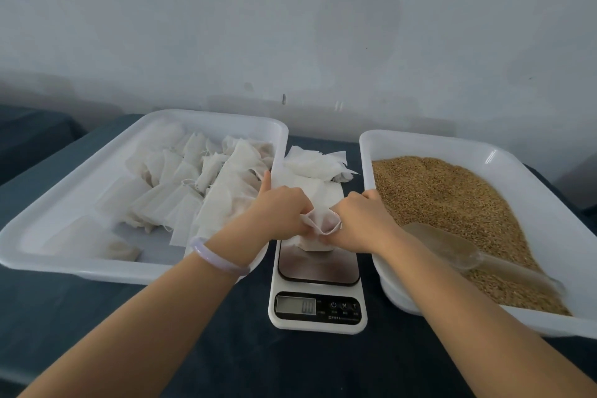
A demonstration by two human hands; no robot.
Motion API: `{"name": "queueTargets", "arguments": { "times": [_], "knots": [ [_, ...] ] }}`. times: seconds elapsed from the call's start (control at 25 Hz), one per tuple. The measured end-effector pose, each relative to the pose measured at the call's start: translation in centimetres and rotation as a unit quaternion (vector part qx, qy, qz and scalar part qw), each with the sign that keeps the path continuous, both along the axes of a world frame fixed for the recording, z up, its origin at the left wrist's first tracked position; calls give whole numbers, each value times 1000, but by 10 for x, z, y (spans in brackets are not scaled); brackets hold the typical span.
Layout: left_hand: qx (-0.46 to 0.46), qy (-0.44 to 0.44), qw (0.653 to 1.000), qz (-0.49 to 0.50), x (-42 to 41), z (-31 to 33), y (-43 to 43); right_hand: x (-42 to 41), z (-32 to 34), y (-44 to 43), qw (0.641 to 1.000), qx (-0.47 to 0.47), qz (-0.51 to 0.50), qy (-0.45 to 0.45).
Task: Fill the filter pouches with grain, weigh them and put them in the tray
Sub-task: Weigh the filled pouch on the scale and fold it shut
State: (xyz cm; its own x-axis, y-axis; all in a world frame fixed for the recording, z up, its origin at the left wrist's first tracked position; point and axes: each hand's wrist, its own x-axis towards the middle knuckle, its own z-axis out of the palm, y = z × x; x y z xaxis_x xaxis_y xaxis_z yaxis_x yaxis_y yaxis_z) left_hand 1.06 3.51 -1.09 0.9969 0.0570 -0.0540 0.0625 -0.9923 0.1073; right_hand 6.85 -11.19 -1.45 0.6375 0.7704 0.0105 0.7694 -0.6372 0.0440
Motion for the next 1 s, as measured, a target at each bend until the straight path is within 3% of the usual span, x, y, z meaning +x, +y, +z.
{"name": "queueTargets", "arguments": {
  "times": [0.24,0.56,0.64,0.72,0.8,0.84,1.0],
  "knots": [
    [103,8,994,-19,-1,-2,-5,-1,-2,3,999,-25,14,-15],
    [110,15,993,-47,-3,-1,-7,-5,2,2,999,-37,2,9],
    [80,8,995,-59,-7,-2,-8,-3,2,0,1000,-20,-2,19],
    [15,-21,998,-53,-9,-3,-5,-1,5,-6,988,95,-19,116],
    [-112,-52,992,-30,-11,0,-1,0,8,-13,943,212,-46,254],
    [-162,-65,984,-30,-12,2,2,0,8,-15,926,244,-49,283],
    [-210,-76,974,-40,-18,6,2,-1,6,-15,910,282,-45,300]
  ]
}}
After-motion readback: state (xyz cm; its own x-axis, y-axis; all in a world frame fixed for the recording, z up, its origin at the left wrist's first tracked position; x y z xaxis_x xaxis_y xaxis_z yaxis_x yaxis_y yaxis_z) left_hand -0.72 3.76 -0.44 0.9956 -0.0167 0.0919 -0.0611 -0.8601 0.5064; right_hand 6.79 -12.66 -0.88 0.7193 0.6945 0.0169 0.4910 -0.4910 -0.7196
